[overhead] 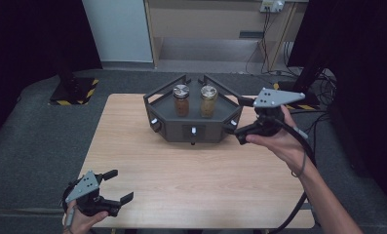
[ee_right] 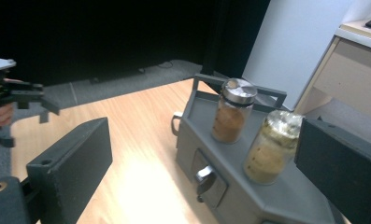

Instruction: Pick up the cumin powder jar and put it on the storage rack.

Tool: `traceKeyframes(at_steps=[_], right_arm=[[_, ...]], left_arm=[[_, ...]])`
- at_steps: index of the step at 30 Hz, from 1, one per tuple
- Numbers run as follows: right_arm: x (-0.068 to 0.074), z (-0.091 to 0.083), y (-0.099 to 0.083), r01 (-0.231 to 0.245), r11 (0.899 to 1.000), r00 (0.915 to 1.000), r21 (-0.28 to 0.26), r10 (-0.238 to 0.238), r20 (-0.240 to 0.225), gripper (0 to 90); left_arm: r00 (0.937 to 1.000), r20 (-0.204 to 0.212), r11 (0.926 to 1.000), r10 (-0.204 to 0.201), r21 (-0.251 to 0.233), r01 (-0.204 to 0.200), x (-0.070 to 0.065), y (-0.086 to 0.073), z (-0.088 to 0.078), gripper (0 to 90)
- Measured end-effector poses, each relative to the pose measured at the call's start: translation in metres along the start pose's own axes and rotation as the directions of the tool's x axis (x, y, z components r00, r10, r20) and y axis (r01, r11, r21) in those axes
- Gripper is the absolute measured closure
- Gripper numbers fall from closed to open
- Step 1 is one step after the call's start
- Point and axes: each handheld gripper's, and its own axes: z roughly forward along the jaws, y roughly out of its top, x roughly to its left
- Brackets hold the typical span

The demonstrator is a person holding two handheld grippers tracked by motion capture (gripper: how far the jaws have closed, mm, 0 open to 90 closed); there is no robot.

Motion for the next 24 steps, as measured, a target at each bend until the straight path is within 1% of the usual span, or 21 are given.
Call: traceKeyframes(at_steps=[1, 3, 5, 8, 9, 11, 15, 19, 22, 24], right_arm=[[0.003, -0.003, -0.004, 0.008, 1.0, 1.0, -0.001, -0.008, 0.0, 4.6], [0.012, -0.01, -0.01, 0.027, 1.0, 0.9995, -0.002, -0.027, 0.016, 4.2], [0.018, -0.015, -0.016, 0.033, 0.999, 0.9992, 0.002, -0.033, 0.021, 4.1], [0.027, -0.023, -0.027, 0.04, 0.999, 0.9988, -0.006, -0.04, 0.027, 3.7], [0.028, -0.025, -0.031, 0.04, 0.999, 0.999, -0.011, -0.039, 0.022, 4.0], [0.029, -0.027, -0.037, 0.035, 0.999, 0.9994, -0.009, -0.036, -0.004, 4.7], [0.036, -0.028, -0.05, 0.03, 1.0, 0.9993, 0.001, -0.03, -0.024, 4.6], [0.048, -0.028, -0.067, 0.028, 1.0, 0.9994, 0.001, -0.028, -0.021, 4.3], [0.051, -0.025, -0.082, 0.0, 1.0, 0.9988, 0.006, 0.0, -0.05, 5.2], [0.054, -0.024, -0.091, -0.016, 1.0, 0.9982, 0.014, 0.016, -0.058, 5.1]], left_arm=[[1.0, 0.0, 1.0, 0.0, 0.002, 0.0, 0.0, 0.0, 0.0, 0.7], [1.0, -0.001, 1.0, 0.001, 0.003, -0.001, 0.0, 0.0, 0.0, 0.7], [1.0, -0.002, 1.0, -0.001, 0.002, 0.001, 0.0, 0.0, 0.0, 0.7], [1.0, -0.001, 1.0, 0.0, 0.003, 0.0, -0.001, 0.0, 0.001, 0.7], [1.0, 0.0, 1.0, 0.0, 0.003, 0.0, -0.001, 0.0, 0.001, 0.7], [1.0, 0.0, 1.0, 0.002, 0.005, -0.002, -0.001, 0.001, 0.001, 0.7], [1.0, -0.002, 1.0, 0.0, 0.001, 0.0, -0.001, 0.0, 0.0, 0.7], [1.0, -0.001, 1.0, 0.002, 0.002, -0.002, -0.001, 0.0, 0.001, 0.6], [1.0, 0.001, 1.0, 0.003, 0.007, -0.004, -0.002, 0.001, 0.002, 0.6], [1.0, 0.001, 1.0, 0.003, 0.006, -0.003, -0.002, 0.001, 0.002, 0.6]])
